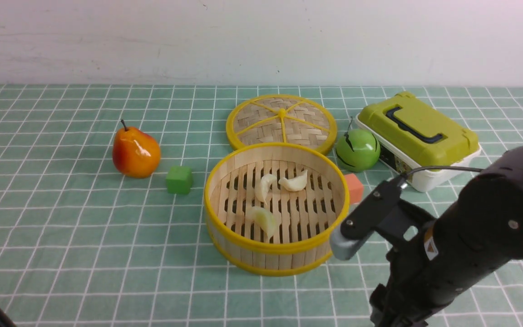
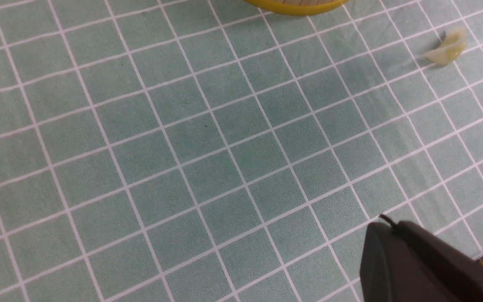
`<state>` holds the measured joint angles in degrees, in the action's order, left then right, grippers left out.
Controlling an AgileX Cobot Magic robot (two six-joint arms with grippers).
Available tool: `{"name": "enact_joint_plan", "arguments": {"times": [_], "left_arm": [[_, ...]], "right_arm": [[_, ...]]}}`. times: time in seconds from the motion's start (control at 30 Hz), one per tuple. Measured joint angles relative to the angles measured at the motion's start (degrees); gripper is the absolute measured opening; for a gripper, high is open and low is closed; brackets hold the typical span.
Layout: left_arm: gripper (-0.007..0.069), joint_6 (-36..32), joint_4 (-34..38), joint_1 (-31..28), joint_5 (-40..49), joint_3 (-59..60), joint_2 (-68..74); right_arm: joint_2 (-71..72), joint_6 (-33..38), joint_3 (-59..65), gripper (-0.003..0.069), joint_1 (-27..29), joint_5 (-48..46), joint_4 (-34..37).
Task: Put the dumplings into the steamer on the table with the blue tablecloth.
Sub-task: 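Reach for and grasp a dumpling lying on the table beside the steamer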
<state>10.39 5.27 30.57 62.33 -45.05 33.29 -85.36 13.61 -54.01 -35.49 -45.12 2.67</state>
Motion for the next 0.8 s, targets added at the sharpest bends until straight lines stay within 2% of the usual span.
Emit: {"name": "enact_joint_plan", "arguments": {"times": [0.07, 0.1, 0.17, 0.23, 0.53, 0.6, 0.67, 0.7, 0.73, 0.8], "left_arm": [[-0.0009, 0.0, 0.1, 0.0, 0.4, 0.0, 0.0], [-0.0009, 0.0, 0.1, 0.0, 0.5, 0.0, 0.0], [-0.0009, 0.0, 0.4, 0.0, 1.1, 0.0, 0.0], [-0.0009, 0.0, 1.1, 0.0, 1.3, 0.0, 0.0], [-0.0004, 0.0, 2.6, 0.0, 1.7, 0.0, 0.0], [-0.0003, 0.0, 2.6, 0.0, 1.7, 0.0, 0.0], [-0.0001, 0.0, 2.6, 0.0, 1.7, 0.0, 0.0], [-0.0001, 0.0, 2.6, 0.0, 1.7, 0.0, 0.0], [0.0, 0.0, 2.6, 0.0, 1.7, 0.0, 0.0], [0.0001, 0.0, 2.6, 0.0, 1.7, 0.0, 0.0]], "right_arm": [[-1.5, 7.4, 0.0, 0.0456, 0.0, 0.1, 0.9], [-1.7, 8.1, 0.0, 0.0456, 0.0, 0.3, 0.9], [-4.5, 15.6, 0.0, 0.0456, 0.0, 0.4, 2.0], [-6.0, 19.3, 0.0, 0.0456, 0.0, 0.7, 2.7], [-13.0, 28.7, 0.0, 0.0438, 0.0, 2.2, 2.9], [-13.0, 29.2, 0.0, 0.0387, 0.0, 2.6, 2.9], [-13.0, 29.4, 0.0, 0.0285, 0.0, 3.1, 2.9], [-13.0, 29.4, 0.0, 0.0285, 0.0, 3.1, 2.9], [-13.0, 29.4, 0.0, 0.0202, 0.0, 3.4, 2.9], [-13.0, 29.3, 0.0, 0.0185, 0.0, 3.5, 2.9]]}}
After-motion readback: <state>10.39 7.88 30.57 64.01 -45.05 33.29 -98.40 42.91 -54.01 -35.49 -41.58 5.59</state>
